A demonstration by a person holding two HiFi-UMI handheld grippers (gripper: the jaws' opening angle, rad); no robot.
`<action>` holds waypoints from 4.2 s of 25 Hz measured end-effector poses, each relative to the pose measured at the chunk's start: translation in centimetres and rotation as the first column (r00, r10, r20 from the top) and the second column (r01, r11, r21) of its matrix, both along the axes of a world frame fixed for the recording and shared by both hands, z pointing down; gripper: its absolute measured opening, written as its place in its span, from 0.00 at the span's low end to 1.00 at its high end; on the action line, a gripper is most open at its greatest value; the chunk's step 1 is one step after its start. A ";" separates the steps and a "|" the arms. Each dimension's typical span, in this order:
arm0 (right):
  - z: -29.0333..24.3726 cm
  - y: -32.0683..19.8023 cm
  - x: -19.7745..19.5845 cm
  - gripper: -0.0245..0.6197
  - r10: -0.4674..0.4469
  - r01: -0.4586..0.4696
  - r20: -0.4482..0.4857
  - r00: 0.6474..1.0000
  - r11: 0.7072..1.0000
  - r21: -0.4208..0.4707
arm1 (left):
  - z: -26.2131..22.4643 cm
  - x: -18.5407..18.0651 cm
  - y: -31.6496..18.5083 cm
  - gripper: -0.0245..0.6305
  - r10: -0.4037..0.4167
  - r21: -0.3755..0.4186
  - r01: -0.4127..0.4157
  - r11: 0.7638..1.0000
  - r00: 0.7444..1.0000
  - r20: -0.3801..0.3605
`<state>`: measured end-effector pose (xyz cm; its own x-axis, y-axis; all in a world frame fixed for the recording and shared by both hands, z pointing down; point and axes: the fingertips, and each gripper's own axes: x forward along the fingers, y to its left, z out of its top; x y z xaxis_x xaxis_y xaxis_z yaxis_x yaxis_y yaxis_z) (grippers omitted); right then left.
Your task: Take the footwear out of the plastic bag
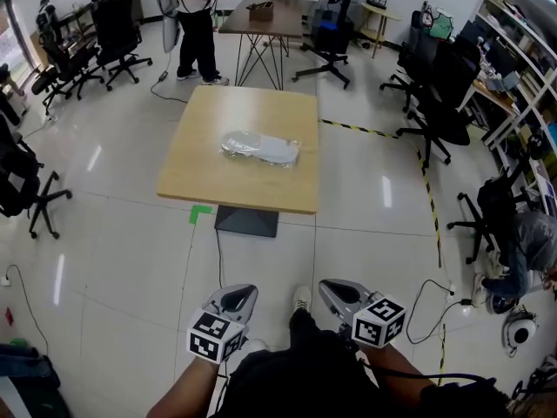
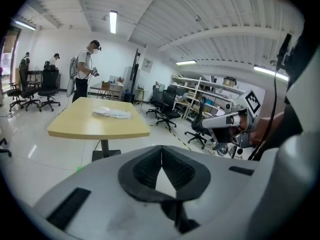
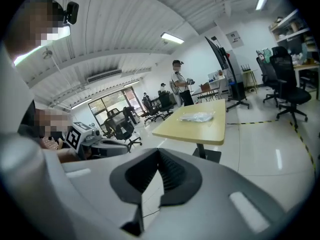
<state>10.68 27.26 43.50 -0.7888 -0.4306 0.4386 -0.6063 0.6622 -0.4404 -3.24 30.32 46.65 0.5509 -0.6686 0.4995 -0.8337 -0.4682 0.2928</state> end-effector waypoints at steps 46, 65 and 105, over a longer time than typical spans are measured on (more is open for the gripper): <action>5.3 -37.4 -4.6 0.04 0.132 -0.138 -0.149 0.980 0.990 -0.033 | 10.7 -2.7 -48.6 0.16 0.375 -0.084 -0.372 0.925 0.846 0.380; 18.7 -50.7 -7.3 0.33 0.114 -0.191 -0.309 0.944 0.954 -0.231 | 19.5 -3.1 -46.7 0.12 0.320 -0.259 -0.227 0.939 0.854 0.411; 22.6 -38.4 -0.4 0.13 -0.249 0.219 -0.592 0.766 0.968 -0.124 | 18.8 -3.3 -47.2 0.09 0.322 -0.247 -0.243 0.938 0.874 0.363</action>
<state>10.32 -11.16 66.10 -0.4339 -0.2355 0.8696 -0.5858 0.8071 -0.0737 -6.51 -16.90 65.47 0.4349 -0.3861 0.8135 -0.7379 -0.6705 0.0763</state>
